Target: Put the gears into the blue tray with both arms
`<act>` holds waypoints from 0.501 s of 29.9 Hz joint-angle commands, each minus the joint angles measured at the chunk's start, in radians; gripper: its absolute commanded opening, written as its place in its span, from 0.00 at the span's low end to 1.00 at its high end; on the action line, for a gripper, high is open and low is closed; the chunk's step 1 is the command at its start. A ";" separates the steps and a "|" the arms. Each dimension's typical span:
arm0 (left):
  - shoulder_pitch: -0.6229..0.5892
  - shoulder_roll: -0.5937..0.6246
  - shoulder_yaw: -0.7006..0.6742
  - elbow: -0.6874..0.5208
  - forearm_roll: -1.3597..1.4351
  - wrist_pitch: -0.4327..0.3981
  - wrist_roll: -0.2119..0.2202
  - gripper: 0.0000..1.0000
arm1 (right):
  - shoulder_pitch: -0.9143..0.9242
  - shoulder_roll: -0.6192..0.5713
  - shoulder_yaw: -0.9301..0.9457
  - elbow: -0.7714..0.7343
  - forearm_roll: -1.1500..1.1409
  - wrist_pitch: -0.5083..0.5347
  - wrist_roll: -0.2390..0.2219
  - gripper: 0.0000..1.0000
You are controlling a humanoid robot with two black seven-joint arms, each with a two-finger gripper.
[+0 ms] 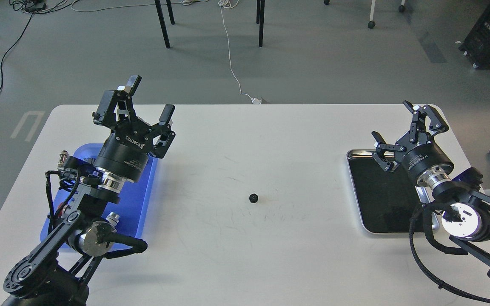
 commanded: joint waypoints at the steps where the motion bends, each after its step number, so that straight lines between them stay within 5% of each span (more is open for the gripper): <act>1: -0.010 -0.005 0.000 -0.004 0.088 -0.007 -0.002 0.98 | -0.001 0.005 0.001 -0.002 0.000 0.000 0.000 0.98; 15: -0.191 0.038 0.227 -0.015 0.502 -0.010 -0.011 0.98 | -0.001 0.014 0.014 -0.007 -0.006 -0.002 0.000 0.98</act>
